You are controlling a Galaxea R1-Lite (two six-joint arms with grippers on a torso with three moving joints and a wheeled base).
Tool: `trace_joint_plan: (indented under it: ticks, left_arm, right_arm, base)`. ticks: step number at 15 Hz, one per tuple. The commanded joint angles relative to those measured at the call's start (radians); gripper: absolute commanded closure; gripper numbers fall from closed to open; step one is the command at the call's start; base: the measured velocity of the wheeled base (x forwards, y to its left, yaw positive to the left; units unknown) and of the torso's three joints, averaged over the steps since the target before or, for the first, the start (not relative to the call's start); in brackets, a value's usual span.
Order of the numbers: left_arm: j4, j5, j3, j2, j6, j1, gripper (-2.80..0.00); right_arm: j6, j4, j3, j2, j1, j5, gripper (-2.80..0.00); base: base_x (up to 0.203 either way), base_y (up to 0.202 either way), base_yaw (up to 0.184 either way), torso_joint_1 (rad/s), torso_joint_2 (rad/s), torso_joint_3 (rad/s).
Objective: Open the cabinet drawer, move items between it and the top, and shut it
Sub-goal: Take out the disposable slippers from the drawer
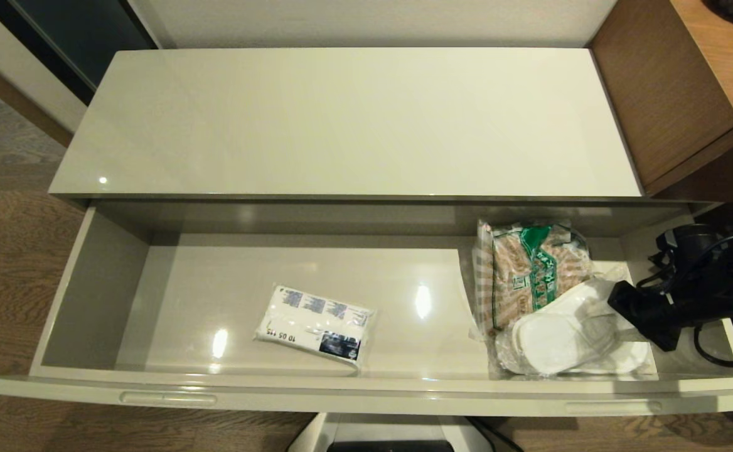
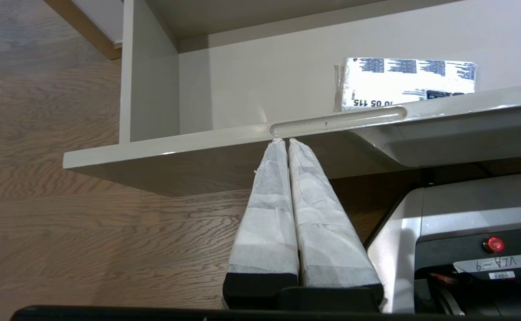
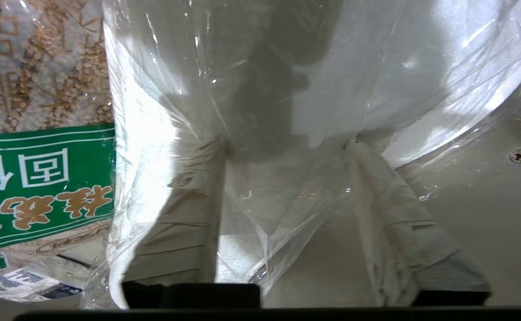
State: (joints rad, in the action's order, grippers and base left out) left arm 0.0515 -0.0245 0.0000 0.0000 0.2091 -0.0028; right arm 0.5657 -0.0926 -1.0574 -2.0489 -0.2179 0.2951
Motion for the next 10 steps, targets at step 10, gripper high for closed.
trace_joint_plan:
  ticks: [10]
  left_arm:
    - [0.001,0.0,0.0,0.002,0.001,0.0,0.0]
  right_arm:
    - [0.013,-0.019,0.008,0.088,0.0,0.006,0.0]
  base:
    - [0.0,0.0,0.0,0.0,0.0,0.0]
